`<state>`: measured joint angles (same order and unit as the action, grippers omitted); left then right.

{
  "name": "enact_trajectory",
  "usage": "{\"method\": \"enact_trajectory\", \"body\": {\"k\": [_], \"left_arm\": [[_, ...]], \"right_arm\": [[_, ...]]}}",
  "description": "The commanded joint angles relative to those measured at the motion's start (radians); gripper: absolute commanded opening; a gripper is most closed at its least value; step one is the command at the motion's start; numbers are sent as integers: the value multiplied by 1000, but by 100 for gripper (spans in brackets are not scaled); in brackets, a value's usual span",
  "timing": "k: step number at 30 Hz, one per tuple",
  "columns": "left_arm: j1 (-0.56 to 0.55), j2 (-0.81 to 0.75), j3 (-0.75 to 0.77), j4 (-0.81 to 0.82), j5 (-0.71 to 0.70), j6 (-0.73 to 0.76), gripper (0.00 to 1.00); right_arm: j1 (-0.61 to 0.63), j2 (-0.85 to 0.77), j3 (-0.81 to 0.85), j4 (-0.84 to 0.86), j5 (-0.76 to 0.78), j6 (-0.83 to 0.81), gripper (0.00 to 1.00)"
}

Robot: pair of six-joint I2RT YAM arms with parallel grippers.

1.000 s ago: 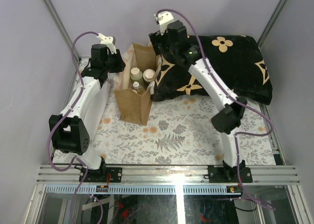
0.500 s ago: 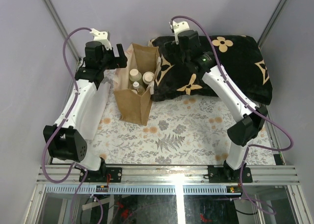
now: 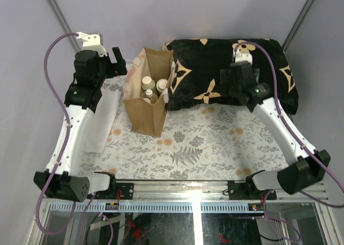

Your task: Place the personal care products into the canvas bag

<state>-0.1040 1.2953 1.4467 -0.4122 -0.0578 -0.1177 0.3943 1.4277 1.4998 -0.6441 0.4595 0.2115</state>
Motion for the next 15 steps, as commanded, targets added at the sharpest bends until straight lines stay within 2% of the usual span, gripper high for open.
{"method": "enact_trajectory", "body": {"k": [1,4,7,15], "left_arm": [[-3,-65,-14,44,-26,22,100],[-4,-79,-54,37,-52,-25,100],[-3,-94,-99,27,-50,-38,100],[-3,-156,-192,54,-69,-25,100]], "right_arm": [[-1,-158,-285,221,-70,20,99],[-13,-298,-491,368,-36,-1,99],[-39,-382,-615,402,11,5,99],[-69,-418,-676,348,28,32,99]]}}
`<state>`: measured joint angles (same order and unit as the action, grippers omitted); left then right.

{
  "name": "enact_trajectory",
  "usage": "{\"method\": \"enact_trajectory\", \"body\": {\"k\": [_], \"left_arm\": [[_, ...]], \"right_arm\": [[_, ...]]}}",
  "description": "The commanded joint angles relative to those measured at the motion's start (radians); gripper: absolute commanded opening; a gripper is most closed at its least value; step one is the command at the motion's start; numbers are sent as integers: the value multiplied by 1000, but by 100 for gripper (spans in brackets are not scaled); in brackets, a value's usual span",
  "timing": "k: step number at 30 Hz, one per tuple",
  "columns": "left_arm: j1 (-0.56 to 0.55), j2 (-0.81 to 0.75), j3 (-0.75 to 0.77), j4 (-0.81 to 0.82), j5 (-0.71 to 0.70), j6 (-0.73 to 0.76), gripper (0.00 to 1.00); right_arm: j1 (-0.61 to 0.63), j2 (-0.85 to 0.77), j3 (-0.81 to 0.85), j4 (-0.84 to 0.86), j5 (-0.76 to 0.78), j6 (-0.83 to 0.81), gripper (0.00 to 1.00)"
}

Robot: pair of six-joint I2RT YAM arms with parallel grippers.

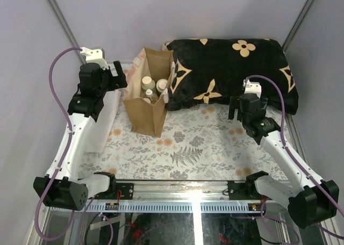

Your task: Place the personal care products into the canvas bag

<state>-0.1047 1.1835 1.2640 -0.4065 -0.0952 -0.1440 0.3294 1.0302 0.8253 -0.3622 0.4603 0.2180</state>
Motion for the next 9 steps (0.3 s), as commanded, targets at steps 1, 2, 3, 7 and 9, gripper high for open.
{"method": "enact_trajectory", "body": {"k": [1,2,3,7,9], "left_arm": [[-3,-48,-10,45,-35,5,100],[-3,-51,-11,42,-37,7,100],[-2,-53,-12,41,-40,10,100],[-3,-57,-13,33,-49,15,100],[-3,-59,-20,34,-45,13,100]], "right_arm": [[-3,-21,-2,68,24,29,99],[-3,-19,0,65,22,32,99],[-4,-19,1,65,21,34,99],[-3,-21,9,59,20,32,99],[-3,-21,17,52,19,31,99]]}}
